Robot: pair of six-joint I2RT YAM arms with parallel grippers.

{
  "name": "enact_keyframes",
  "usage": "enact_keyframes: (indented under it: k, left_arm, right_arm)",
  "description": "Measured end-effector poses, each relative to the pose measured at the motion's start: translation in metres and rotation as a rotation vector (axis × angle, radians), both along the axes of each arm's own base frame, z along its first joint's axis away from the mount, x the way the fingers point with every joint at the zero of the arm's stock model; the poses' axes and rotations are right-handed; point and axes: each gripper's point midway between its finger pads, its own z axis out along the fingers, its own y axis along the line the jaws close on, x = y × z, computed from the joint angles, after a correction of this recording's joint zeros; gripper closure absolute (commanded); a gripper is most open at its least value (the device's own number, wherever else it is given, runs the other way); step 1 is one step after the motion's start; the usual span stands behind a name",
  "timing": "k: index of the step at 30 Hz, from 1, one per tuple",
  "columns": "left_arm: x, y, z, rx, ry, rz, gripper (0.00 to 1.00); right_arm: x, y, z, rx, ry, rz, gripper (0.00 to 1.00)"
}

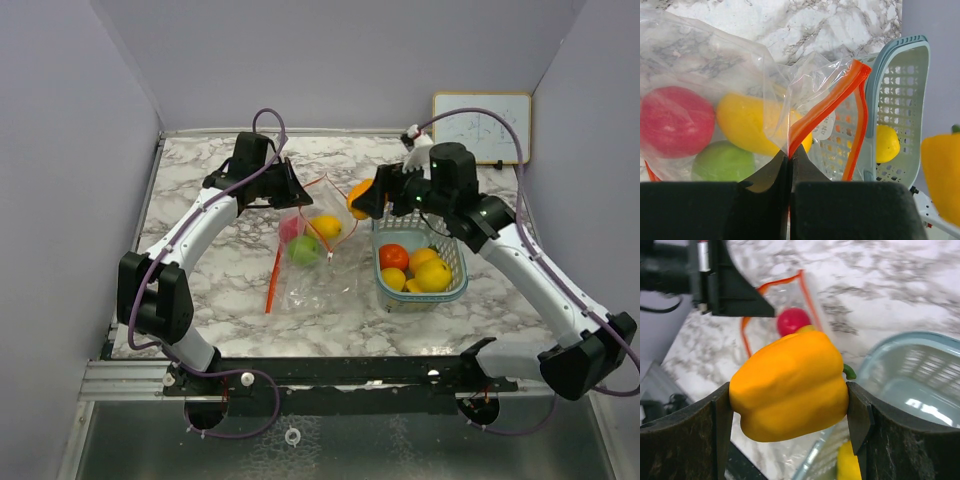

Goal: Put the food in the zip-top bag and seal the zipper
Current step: Pick up the fake fruit from the bin, then place the fake fruit in the zipper food storage bag.

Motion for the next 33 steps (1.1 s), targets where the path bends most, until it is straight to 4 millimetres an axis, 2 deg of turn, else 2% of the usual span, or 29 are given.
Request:
enact_keyframes:
  k: [4, 8, 11, 14, 15, 17, 21, 24, 27, 33]
  left_arm:
    - [0.0, 0.0, 0.0, -0.001, 0.001, 0.001, 1.0]
    - [0.0, 0.0, 0.001, -0.003, 0.002, 0.003, 1.0]
    - [-0.001, 0.0, 0.004, -0.007, -0.004, 0.004, 1.0]
    - [-0.003, 0.001, 0.011, -0.014, -0.02, 0.005, 1.0]
    - [-0.005, 0.001, 0.016, -0.018, -0.028, 0.006, 1.0]
    - [-0.007, 0.002, 0.022, -0.025, -0.044, 0.006, 1.0]
    - [-0.014, 0.004, 0.03, -0.033, -0.061, 0.008, 1.0]
    - [-0.016, 0.005, 0.028, -0.034, -0.055, 0.01, 1.0]
    - [-0.018, 0.006, 0.024, -0.032, -0.042, 0.013, 1.0]
    - [-0.018, 0.005, 0.025, -0.036, -0.039, 0.011, 1.0]
  right_arm:
    - [-0.01, 0.048, -0.006, 0.073, 0.03, 0.189, 0.51]
    - [-0.014, 0.083, -0.023, 0.107, 0.08, 0.299, 0.45]
    - [-0.009, 0.089, -0.036, 0.101, 0.111, 0.281, 0.39]
    - [0.006, 0.083, -0.049, 0.073, 0.122, 0.191, 0.27]
    - [0.012, 0.082, -0.053, 0.061, 0.118, 0.164, 0.22]
    - [0.021, 0.081, -0.059, 0.042, 0.124, 0.13, 0.02]
    - [0.036, 0.086, -0.066, 0.024, 0.129, 0.106, 0.0]
    - [0.039, 0.087, -0.062, 0.027, 0.122, 0.105, 0.0]
    - [0.04, 0.09, -0.047, 0.036, 0.096, 0.112, 0.0]
    - [0.03, 0.093, -0.005, 0.015, -0.003, 0.203, 0.0]
